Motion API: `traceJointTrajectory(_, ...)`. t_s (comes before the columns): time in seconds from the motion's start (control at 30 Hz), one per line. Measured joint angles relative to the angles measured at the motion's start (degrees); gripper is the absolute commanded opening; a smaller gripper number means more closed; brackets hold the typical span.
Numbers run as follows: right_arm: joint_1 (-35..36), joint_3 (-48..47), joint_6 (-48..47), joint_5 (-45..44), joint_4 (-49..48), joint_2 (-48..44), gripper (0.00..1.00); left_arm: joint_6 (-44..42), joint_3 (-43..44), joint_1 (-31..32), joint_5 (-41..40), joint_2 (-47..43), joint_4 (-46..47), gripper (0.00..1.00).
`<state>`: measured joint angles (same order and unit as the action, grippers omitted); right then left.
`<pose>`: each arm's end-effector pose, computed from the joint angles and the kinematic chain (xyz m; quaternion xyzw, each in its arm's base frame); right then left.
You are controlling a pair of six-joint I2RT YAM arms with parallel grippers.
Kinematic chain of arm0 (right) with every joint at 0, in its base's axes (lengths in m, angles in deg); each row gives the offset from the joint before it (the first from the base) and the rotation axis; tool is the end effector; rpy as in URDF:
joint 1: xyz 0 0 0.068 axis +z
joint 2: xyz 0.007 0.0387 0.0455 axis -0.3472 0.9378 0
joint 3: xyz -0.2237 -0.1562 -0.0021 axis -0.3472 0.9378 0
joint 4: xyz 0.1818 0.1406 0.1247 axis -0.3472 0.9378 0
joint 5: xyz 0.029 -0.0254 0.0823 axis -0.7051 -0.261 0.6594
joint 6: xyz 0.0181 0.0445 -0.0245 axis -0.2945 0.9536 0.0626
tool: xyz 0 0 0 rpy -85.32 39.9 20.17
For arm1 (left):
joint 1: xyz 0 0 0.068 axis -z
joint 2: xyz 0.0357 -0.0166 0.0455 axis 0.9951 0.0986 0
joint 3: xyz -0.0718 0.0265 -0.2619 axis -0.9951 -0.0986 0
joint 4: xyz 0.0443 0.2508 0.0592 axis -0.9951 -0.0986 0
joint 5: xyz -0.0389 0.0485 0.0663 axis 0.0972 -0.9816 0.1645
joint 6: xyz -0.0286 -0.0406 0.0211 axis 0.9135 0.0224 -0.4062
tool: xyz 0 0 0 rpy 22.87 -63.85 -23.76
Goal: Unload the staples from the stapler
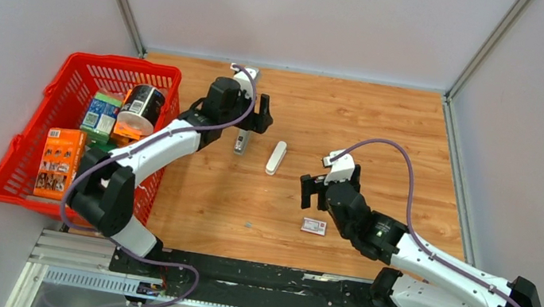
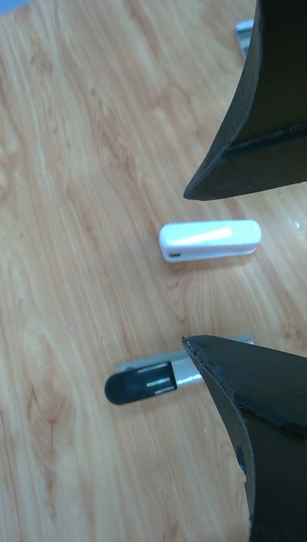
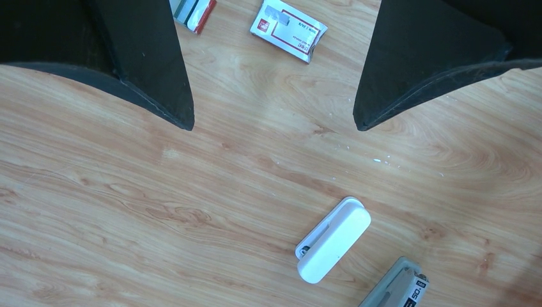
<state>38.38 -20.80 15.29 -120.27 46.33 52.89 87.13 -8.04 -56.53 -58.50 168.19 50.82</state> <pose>0.1218 0.1608 0.2608 -0.1741 0.8199 0.0740 0.5403 0.3039 -0.1655 0.2859 0.1032 0.8404 -0.2562 0.4663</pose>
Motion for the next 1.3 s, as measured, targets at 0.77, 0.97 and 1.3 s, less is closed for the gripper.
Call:
traceJointTrajectory(0.77,0.0,0.0,0.0,1.0,-0.4,0.1,1.00,-1.9,10.3,7.1,-7.2,15.8,-12.9,0.86)
traceJointTrajectory(0.97,0.0,0.0,0.0,1.1,-0.4,0.1,1.00,-2.2,13.5,8.6,-7.5,19.1,-13.3,0.86)
traceJointTrajectory(1.3,0.0,0.0,0.0,1.1,-0.4,0.1,1.00,-2.4,17.7,9.2,-9.3,23.8,-14.6,0.84)
